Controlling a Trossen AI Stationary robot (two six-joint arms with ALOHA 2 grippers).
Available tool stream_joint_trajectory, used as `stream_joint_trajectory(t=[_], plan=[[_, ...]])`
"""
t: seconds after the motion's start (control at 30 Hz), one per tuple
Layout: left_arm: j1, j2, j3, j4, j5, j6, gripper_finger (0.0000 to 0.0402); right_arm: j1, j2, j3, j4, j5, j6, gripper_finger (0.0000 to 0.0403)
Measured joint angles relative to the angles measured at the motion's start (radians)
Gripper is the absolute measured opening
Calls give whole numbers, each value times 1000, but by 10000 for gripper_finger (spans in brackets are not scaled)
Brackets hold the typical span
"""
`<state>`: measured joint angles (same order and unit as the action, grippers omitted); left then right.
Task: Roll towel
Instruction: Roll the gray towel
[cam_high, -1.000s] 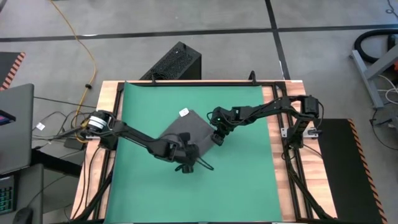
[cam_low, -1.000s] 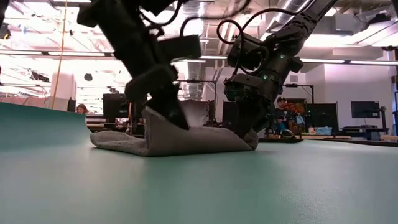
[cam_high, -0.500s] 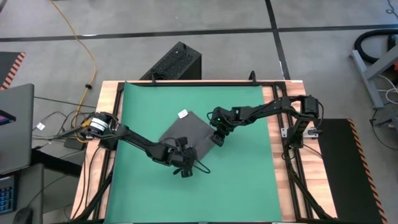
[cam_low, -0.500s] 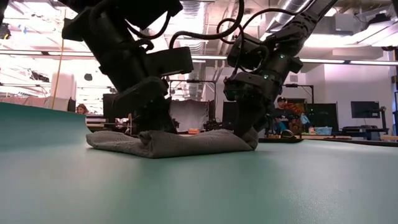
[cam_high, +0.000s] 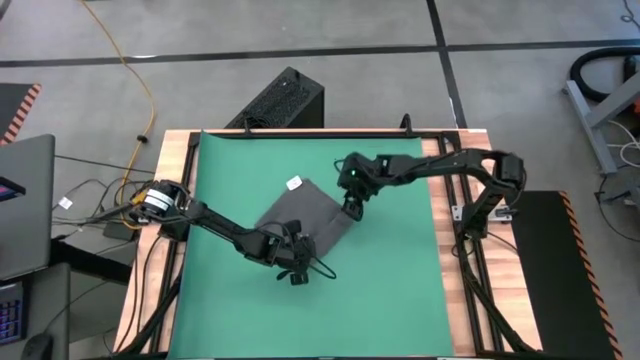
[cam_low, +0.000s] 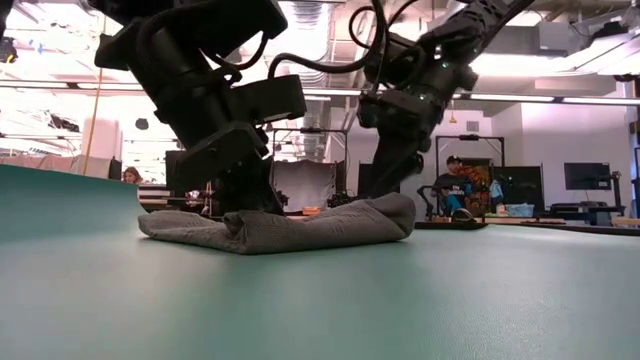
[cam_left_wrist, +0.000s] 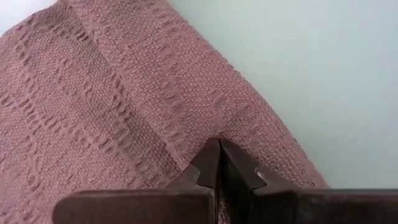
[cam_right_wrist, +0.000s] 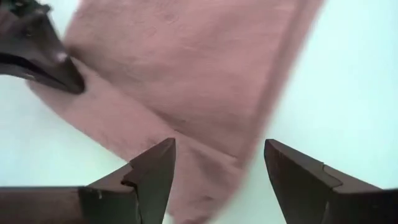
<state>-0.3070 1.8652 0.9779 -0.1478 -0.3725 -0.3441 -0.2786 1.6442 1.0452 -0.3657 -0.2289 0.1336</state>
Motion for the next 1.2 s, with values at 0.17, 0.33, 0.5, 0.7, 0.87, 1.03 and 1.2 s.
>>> stream_joint_trajectory(t=[0.17, 0.33, 0.5, 0.7, 0.87, 1.03, 1.2], plan=[[-3, 0, 1, 1, 14, -9, 0, -60, -36, 42, -119, -147, -90, 241], [-3, 0, 1, -3, 17, -18, 0, -20, -58, 2, -134, -368, -118, 104], [-3, 0, 1, -10, 20, -19, 0, 41, -52, -60, -18, -336, -129, 18], [-4, 0, 1, -13, 24, -18, 0, 40, -51, -69, 39, -256, -138, 15], [-4, 0, 1, -16, 25, -10, 0, 35, -29, -69, 51, -255, -142, 9], [-4, 0, 1, -16, 26, -15, 0, 48, 35, -69, 54, -266, -138, 10], [-4, 1, 1, -17, 32, -8, 0, 42, 79, -70, 84, -183, -152, 10]])
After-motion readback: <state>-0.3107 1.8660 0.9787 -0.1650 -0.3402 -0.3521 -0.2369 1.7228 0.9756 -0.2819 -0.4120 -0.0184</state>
